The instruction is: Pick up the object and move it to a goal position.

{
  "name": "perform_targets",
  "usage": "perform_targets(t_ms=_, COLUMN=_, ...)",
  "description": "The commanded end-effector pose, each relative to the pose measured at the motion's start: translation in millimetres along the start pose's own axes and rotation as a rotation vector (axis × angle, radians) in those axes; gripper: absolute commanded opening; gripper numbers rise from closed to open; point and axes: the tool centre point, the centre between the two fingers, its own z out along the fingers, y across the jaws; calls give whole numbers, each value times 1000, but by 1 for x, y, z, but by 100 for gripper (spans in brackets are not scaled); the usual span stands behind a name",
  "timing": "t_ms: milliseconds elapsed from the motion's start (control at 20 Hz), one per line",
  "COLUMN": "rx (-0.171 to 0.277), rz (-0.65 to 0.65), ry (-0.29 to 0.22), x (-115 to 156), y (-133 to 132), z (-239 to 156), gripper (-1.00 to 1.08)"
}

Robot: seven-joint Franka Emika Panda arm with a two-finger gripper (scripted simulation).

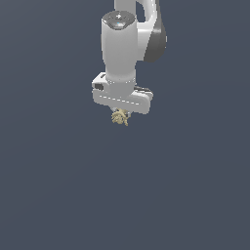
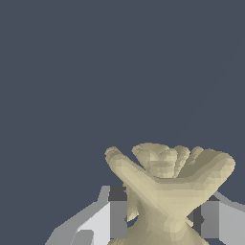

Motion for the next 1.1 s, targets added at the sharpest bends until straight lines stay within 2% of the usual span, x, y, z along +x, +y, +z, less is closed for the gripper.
perform_targets(t_ms=0, rx=0, rz=0, ry=0, x=-10, y=-1, z=-29, gripper=-100)
perform_targets(t_ms=550, rx=-1, rz=0, ry=0, x=-43, y=-8, z=-129, gripper=-100)
perform_targets(t_ms=1050, rx=0, rz=0, ry=0, x=-53, y=-12, z=-166, gripper=-100)
